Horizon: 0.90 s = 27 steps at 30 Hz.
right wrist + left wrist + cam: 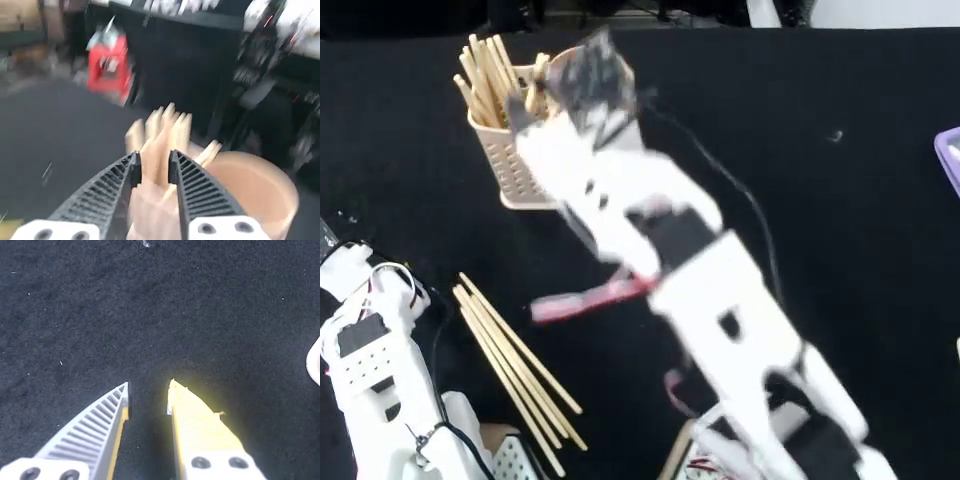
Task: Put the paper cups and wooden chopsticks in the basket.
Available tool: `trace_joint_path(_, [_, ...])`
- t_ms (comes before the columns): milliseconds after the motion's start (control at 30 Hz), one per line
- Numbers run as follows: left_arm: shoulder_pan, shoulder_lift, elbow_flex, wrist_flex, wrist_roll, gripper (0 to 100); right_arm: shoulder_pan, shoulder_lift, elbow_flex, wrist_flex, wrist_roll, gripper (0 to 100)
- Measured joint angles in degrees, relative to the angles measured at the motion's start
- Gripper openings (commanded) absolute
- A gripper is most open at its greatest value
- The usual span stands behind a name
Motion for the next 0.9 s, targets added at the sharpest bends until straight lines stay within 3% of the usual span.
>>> trace_joint_path(200, [0.0,0.0,0.0,0.0,0.0,13,-8.44,-16.26,23.03,6.77,-0.18,15.9])
trace_joint_path(333, [0.0,0.0,0.0,0.0,0.0,13,-14.95,-20.92,41.14,1.93,-2.29,25.7])
trace_joint_path(433, [0.0,0.0,0.0,0.0,0.0,13,-19.6,-21.01,50.55,-4.13,-7.21,26.2])
trace_joint_path(600, [0.0,0.0,0.0,0.0,0.0,13,-24.26,-14.24,52.57,-9.76,-12.31,26.5])
trace_joint_path(900, [0.0,0.0,0.0,0.0,0.0,13,-28.48,10.02,42.02,-10.55,-12.92,26.3])
